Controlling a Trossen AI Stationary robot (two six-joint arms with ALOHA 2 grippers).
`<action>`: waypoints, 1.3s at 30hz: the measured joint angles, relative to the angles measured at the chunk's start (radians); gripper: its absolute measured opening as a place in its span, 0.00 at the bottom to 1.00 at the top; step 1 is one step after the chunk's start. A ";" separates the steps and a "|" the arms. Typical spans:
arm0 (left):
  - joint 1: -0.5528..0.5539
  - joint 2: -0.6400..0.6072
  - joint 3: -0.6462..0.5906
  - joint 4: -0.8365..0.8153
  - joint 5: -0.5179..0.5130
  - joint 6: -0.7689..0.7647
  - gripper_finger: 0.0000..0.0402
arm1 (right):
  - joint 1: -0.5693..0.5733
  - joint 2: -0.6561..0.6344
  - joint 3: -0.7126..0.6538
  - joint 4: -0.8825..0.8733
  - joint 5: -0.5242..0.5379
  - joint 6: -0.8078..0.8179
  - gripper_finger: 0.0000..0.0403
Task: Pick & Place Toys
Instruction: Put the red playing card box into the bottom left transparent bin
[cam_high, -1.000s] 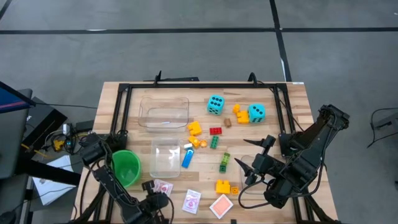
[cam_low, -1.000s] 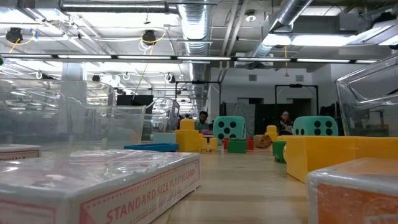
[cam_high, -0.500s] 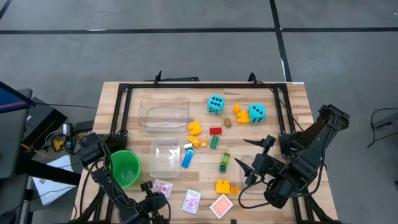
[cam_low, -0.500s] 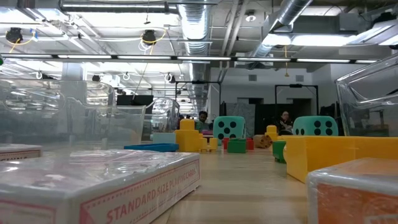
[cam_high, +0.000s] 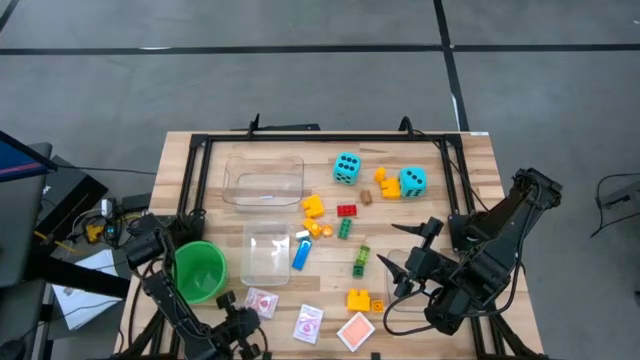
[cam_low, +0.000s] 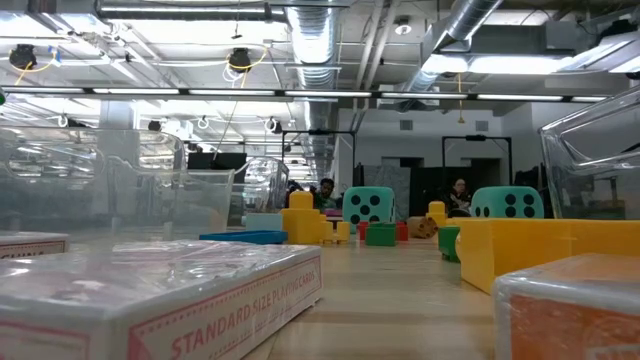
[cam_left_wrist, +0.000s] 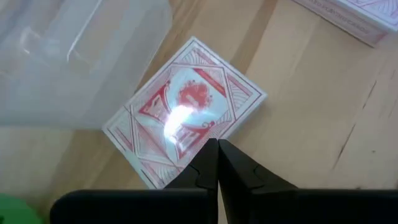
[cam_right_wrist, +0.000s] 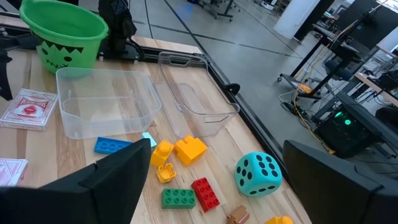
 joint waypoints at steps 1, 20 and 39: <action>-0.001 0.000 -0.004 0.001 -0.003 -0.015 0.00 | 0.000 0.000 0.000 0.000 0.000 0.000 0.88; -0.002 0.000 -0.065 0.114 -0.070 -0.107 0.00 | 0.000 0.000 0.000 0.000 0.000 0.000 0.88; -0.037 0.001 -0.065 0.160 0.123 -0.106 0.00 | 0.000 0.000 0.000 0.001 0.000 0.008 0.88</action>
